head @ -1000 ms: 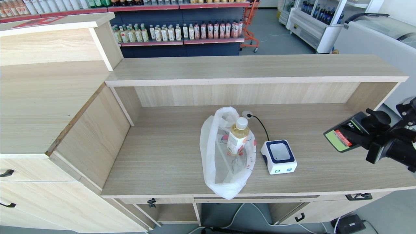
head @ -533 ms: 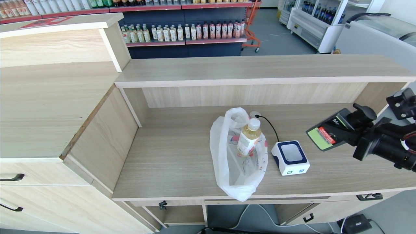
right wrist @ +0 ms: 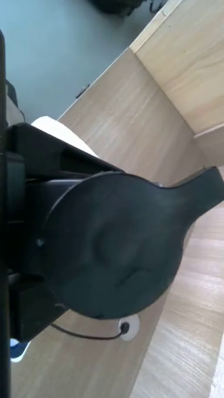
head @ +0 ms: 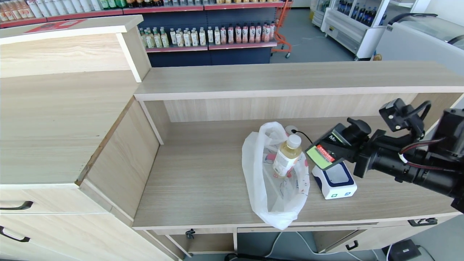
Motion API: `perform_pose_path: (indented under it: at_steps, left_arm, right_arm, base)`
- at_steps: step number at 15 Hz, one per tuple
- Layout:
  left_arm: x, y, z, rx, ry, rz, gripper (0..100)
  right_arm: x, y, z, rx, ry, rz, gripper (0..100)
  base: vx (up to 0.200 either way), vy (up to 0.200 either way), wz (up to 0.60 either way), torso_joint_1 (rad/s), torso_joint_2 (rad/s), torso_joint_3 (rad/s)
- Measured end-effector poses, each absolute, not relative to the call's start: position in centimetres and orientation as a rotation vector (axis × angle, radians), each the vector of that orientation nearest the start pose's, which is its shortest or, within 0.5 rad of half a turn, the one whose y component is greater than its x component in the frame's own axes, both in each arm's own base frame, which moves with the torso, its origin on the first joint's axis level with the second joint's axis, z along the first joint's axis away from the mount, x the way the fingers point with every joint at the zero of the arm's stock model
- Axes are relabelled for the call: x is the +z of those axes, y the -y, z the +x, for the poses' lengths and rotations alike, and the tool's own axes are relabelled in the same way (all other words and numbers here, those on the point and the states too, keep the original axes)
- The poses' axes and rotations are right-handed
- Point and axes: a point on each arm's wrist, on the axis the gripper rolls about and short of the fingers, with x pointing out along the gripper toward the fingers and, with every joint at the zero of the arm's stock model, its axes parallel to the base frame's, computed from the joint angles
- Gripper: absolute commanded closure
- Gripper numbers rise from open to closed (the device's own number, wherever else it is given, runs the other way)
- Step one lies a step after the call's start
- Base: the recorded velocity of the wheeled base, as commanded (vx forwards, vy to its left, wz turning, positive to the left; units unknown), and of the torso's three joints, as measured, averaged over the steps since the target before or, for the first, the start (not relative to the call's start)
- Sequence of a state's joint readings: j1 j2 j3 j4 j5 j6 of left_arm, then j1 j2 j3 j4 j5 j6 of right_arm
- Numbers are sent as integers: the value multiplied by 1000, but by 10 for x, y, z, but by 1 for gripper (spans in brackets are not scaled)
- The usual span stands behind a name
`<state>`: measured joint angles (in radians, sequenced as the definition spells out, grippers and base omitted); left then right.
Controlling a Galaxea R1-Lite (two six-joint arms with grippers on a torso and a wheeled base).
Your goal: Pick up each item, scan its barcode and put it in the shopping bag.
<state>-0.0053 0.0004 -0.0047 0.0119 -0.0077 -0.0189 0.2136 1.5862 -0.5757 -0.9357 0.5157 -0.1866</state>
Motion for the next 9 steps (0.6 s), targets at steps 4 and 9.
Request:
perform_pose_path:
  at_steps: [4, 9]
  left_arm:
    - [76, 0, -23, -12, -8, -28, 0]
    - [75, 0, -23, -11, -9, -29, 0]
  right_arm:
    - [153, -81, 266, 745, -118, -163, 100]
    - [122, -93, 265, 733, -226, -190, 100]
  base:
    - [0, 0, 0, 0, 0, 0]
    - [0, 0, 0, 0, 0, 0]
